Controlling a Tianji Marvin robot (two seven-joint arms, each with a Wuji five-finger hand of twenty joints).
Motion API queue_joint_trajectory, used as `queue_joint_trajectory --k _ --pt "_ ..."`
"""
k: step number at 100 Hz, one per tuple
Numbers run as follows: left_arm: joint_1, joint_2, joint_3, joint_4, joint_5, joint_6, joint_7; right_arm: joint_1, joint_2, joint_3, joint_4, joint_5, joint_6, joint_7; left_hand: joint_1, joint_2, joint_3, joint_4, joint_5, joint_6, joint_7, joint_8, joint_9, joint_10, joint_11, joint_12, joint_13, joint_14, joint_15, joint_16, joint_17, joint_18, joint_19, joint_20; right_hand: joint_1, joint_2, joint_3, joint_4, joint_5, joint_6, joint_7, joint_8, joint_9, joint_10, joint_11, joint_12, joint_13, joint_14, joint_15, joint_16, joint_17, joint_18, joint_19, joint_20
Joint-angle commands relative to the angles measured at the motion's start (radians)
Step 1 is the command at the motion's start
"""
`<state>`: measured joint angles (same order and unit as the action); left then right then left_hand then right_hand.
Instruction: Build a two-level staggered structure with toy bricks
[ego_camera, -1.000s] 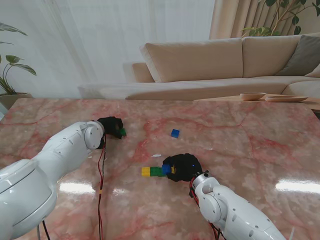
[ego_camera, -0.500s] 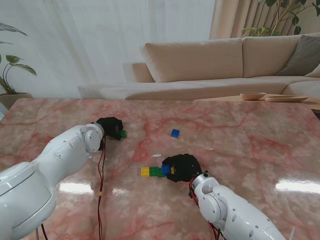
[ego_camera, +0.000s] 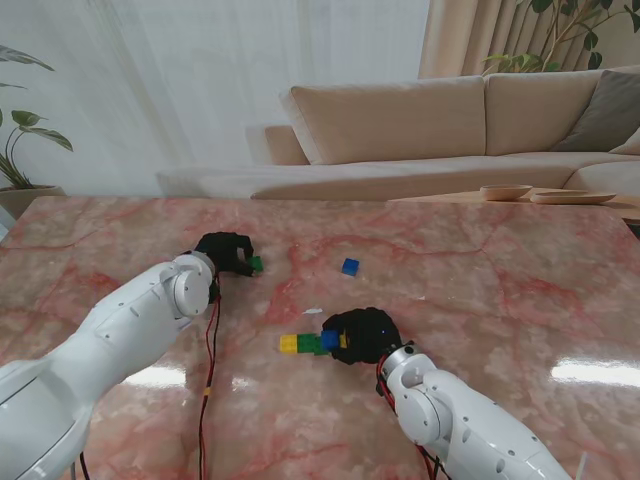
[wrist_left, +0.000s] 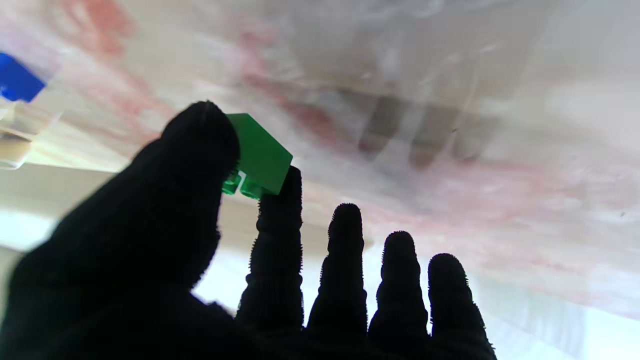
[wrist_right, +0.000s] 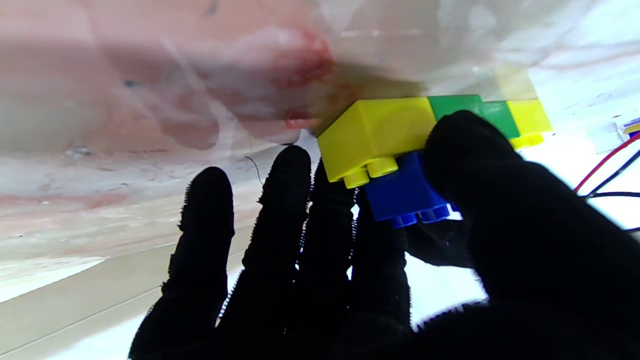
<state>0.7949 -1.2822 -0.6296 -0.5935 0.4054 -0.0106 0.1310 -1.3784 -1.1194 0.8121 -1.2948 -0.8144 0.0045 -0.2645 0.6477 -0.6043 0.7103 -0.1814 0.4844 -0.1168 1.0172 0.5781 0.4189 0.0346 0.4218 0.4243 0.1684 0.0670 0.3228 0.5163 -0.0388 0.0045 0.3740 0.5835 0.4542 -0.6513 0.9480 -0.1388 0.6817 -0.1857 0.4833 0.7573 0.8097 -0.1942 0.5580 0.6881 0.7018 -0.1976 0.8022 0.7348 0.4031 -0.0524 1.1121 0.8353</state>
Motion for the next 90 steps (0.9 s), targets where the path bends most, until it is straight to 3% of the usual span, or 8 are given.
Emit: queue_joint_trajectory --k 1,15,42,67,90 --pt "0.039 0.012 -0.009 -0.043 0.019 -0.007 0.012 -0.002 -0.004 -0.006 0.015 0.004 0.008 0.012 0.066 0.068 0.036 -0.001 0.107 -0.089 0.091 0.023 0.033 -0.015 0.021 0.010 0.022 0.011 0.011 0.007 -0.001 0.005 0.032 -0.007 -0.002 -0.002 0.017 -0.047 0.022 -0.032 0.030 -0.006 0.024 -0.026 0.003 0.020 0.031 0.002 -0.014 -0.001 0.005 -0.001 0.028 0.012" --pt "0.136 0.061 -0.089 -0.235 0.084 0.047 0.011 0.008 -0.007 -0.014 0.023 0.005 0.011 0.005 0.052 0.055 0.046 0.001 0.131 -0.088 0.078 0.013 0.062 -0.014 0.014 0.010 0.043 0.016 0.006 0.002 0.001 0.012 0.054 -0.012 0.001 -0.002 0.014 -0.054 0.023 -0.035 0.034 -0.010 0.026 -0.027 0.004 0.020 0.033 0.001 -0.013 -0.001 0.007 -0.001 0.029 0.012" --pt "0.311 0.121 -0.210 -0.534 0.196 0.102 -0.027 0.017 -0.011 -0.020 0.029 0.007 0.020 -0.004 0.031 0.034 0.066 -0.006 0.173 -0.098 0.044 0.009 0.113 -0.023 -0.005 0.014 0.079 0.017 -0.006 -0.006 0.000 0.022 0.097 -0.043 0.004 -0.002 0.013 -0.059 0.022 -0.034 0.040 -0.016 0.027 -0.026 0.006 0.021 0.032 0.001 -0.013 -0.001 0.008 -0.001 0.030 0.011" --pt "0.434 0.150 -0.268 -0.722 0.241 0.117 -0.085 0.021 -0.012 -0.029 0.035 0.005 0.012 -0.015 0.021 0.035 0.057 -0.004 0.201 -0.089 0.022 -0.001 0.126 -0.021 -0.016 0.012 0.086 0.020 -0.024 -0.013 -0.005 0.030 0.098 -0.060 0.004 -0.006 0.016 -0.061 0.023 -0.038 0.044 -0.021 0.028 -0.027 0.005 0.021 0.033 0.002 -0.013 -0.001 0.007 0.001 0.030 0.011" --pt "0.494 0.160 -0.267 -0.805 0.252 0.117 -0.114 0.023 -0.013 -0.031 0.040 0.005 0.012 -0.019 0.023 0.035 0.049 -0.001 0.213 -0.081 0.010 -0.001 0.141 -0.019 -0.027 0.010 0.092 0.025 -0.033 -0.014 -0.006 0.031 0.096 -0.068 0.003 -0.007 0.018 -0.061 0.023 -0.036 0.045 -0.024 0.030 -0.026 0.005 0.021 0.034 0.003 -0.014 -0.001 0.007 0.001 0.030 0.010"
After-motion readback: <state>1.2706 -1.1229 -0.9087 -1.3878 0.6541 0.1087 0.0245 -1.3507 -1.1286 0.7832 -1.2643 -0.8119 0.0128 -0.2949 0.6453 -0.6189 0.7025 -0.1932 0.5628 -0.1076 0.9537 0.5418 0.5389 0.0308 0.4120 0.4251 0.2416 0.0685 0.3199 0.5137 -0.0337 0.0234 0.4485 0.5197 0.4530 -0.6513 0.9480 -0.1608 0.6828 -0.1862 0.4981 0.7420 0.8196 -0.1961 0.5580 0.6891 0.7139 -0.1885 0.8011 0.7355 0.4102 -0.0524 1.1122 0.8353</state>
